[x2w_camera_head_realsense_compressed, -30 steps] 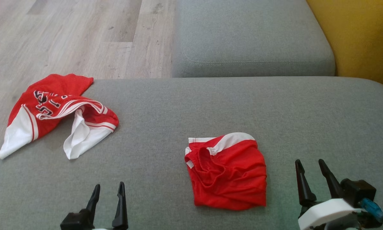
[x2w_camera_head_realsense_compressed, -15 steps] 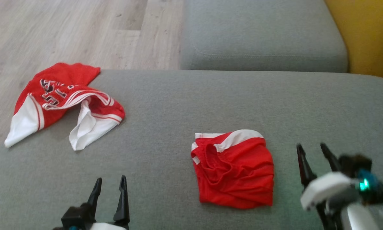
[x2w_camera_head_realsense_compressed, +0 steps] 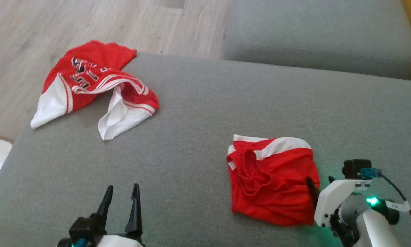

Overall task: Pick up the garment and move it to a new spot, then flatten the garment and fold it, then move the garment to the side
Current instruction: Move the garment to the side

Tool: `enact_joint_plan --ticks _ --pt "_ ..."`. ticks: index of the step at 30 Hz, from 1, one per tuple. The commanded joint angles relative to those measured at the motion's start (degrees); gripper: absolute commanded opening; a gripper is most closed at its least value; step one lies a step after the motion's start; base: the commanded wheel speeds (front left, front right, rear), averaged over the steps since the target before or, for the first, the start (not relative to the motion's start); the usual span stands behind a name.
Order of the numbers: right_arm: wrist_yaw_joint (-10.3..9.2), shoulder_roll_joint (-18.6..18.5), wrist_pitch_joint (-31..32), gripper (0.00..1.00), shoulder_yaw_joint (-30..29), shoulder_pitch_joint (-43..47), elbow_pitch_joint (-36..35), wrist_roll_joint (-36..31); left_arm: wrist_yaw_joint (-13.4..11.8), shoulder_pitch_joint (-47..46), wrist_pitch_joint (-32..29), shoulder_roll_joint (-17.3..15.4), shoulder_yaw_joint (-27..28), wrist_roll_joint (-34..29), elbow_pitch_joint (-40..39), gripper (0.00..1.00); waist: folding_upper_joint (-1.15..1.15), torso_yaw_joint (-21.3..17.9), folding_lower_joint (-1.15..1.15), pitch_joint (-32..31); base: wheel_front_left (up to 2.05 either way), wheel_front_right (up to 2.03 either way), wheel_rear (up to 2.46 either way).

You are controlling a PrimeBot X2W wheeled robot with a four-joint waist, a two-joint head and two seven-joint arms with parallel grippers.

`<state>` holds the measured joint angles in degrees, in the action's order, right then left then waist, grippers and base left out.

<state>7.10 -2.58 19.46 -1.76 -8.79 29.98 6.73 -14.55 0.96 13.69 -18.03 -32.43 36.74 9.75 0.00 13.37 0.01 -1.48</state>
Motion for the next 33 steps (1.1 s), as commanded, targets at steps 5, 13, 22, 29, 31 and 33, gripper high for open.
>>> enact_joint_plan --ticks 5,13,22,29,31,33 --pt "0.39 -0.30 2.44 1.00 2.68 -5.52 2.58 3.33 0.07 -3.99 0.38 -0.31 1.94 -0.49 -1.54 1.00 0.00 1.21 -0.01 2.23 0.00 0.00 0.00" --pt "0.39 -0.41 1.61 0.00 5.66 -10.17 4.91 3.57 0.24 -5.26 0.55 0.07 1.65 -0.97 -1.56 1.00 0.00 -0.53 -0.01 4.55 0.00 0.00 0.00" --pt "0.39 -3.54 -2.06 0.00 4.14 -16.95 4.35 0.55 0.37 -7.94 0.57 0.12 1.26 -2.16 -2.49 1.00 0.00 -9.94 -0.01 8.19 0.00 0.00 0.00" --pt "0.39 -6.02 -3.05 0.00 1.65 -19.85 2.36 -0.26 0.83 -10.84 0.54 0.31 0.78 -3.18 -2.81 1.00 0.00 -20.86 -0.01 11.11 0.00 0.00 0.00" --pt "0.39 -6.13 -3.21 0.00 0.82 -20.33 1.92 -0.38 0.96 -11.82 0.31 0.28 0.52 -3.53 -2.89 1.00 0.00 -23.59 -0.01 11.98 0.00 0.00 0.00" --pt "0.39 -6.10 -3.36 0.00 0.44 -20.70 1.84 -0.95 1.11 -12.79 0.04 0.23 0.27 -3.86 -2.91 1.00 0.00 -25.95 -0.01 12.66 0.00 0.00 0.00"
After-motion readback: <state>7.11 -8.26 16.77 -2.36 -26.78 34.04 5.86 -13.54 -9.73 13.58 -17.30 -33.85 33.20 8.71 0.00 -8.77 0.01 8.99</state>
